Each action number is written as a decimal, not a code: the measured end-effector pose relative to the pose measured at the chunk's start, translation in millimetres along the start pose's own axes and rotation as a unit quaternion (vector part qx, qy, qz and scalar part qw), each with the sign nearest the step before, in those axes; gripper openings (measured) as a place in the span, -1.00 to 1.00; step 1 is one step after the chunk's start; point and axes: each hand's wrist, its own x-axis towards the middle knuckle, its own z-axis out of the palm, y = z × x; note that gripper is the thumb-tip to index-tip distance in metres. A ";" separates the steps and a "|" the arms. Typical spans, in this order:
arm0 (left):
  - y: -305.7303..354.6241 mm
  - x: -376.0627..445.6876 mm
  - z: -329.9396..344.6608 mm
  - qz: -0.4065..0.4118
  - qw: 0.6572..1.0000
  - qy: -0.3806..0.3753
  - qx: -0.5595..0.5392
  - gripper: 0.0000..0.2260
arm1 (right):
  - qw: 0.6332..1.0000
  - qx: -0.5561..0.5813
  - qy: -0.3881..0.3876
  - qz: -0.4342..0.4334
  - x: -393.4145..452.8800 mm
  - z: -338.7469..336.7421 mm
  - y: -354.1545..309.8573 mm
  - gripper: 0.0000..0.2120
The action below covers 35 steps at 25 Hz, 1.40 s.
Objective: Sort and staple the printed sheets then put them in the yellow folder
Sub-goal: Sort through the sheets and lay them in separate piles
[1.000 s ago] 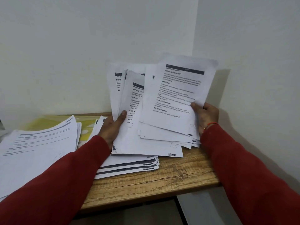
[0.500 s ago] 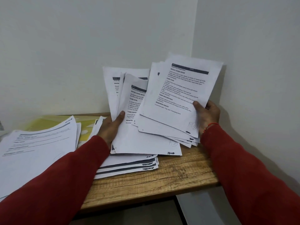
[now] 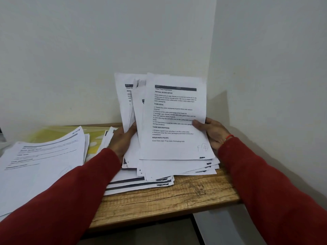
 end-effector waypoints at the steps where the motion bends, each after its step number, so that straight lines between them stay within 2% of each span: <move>1: -0.7 0.6 0.0 -0.004 1.000 0.002 0.001 -0.63 | 1.000 -0.001 -0.013 0.002 -0.3 1.7 0.8 -0.57; 6: 3.0 -2.5 2.3 -0.016 1.000 -0.022 -0.015 -0.59 | 1.000 -0.014 -0.018 0.000 2.2 2.8 5.1 -0.55; 12: 9.7 -11.1 9.7 -0.007 0.997 -0.047 -0.053 -0.68 | 0.995 -0.034 0.074 -0.057 2.0 -0.1 2.4 -0.75; 15: 8.6 -11.3 8.7 -0.016 0.996 -0.052 -0.070 -0.70 | 0.992 -0.013 0.096 -0.080 2.9 -1.6 0.4 -0.74; 17: 8.6 -10.8 6.7 -0.016 0.996 -0.045 -0.072 -0.76 | 0.996 0.020 0.060 -0.069 2.1 -1.8 -1.6 -0.72; 20: 8.9 -9.6 5.6 -0.009 0.997 -0.042 -0.059 -0.76 | 0.999 -0.012 0.008 -0.034 -2.8 3.6 -0.5 -0.71; 25: 6.8 -7.2 4.9 0.000 0.998 -0.032 -0.062 -0.80 | 0.991 -0.019 0.104 -0.080 1.1 -2.7 -1.4 -0.76; 28: 10.8 -4.6 0.4 0.013 0.997 -0.007 -0.070 -0.84 | 0.960 -0.017 0.210 -0.185 4.5 -8.5 -10.4 -0.89; 30: 13.3 -2.2 -5.3 0.017 0.997 0.010 -0.077 -0.81 | 0.928 0.029 0.266 -0.260 5.7 -12.9 -18.5 -0.88; 33: 11.5 1.4 -10.1 0.012 0.997 0.016 -0.081 -0.72 | 0.896 0.065 0.298 -0.322 8.3 -19.3 -25.0 -0.88; 35: 10.0 2.4 -10.0 0.010 0.997 0.022 -0.068 -0.70 | 0.897 0.076 0.288 -0.325 8.4 -18.2 -23.3 -0.91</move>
